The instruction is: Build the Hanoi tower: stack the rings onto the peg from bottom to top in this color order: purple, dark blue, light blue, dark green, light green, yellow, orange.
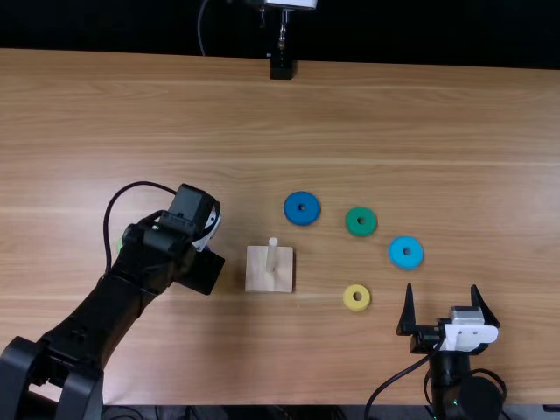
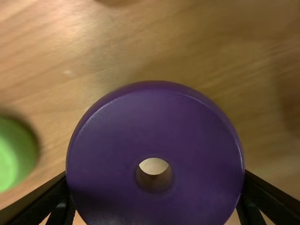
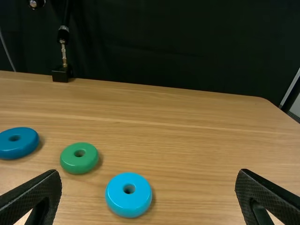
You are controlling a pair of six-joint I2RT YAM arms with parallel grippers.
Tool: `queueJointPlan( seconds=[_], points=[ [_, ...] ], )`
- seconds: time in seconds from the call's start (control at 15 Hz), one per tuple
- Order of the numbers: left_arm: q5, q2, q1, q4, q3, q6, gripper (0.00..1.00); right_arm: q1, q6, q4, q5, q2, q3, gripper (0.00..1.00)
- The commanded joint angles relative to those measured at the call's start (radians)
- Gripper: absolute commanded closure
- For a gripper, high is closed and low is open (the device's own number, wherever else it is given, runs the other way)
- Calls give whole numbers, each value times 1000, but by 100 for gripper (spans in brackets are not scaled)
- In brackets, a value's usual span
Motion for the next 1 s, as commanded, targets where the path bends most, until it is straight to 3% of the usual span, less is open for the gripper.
queueJointPlan(
  seconds=[0.0,0.27,0.4,0.93],
  points=[
    [-8,-39,-12,-79,107,16,100,-12,4,1,-2,-12,-9,0],
    [14,-35,-36,-420,403,4,100,-12,4,1,-2,-12,-9,0],
    [14,-32,-79,-436,499,-11,100,-12,4,1,-2,-12,-9,0],
    [12,-12,-223,-440,702,-166,100,-12,4,1,-2,-12,-9,0]
  ],
)
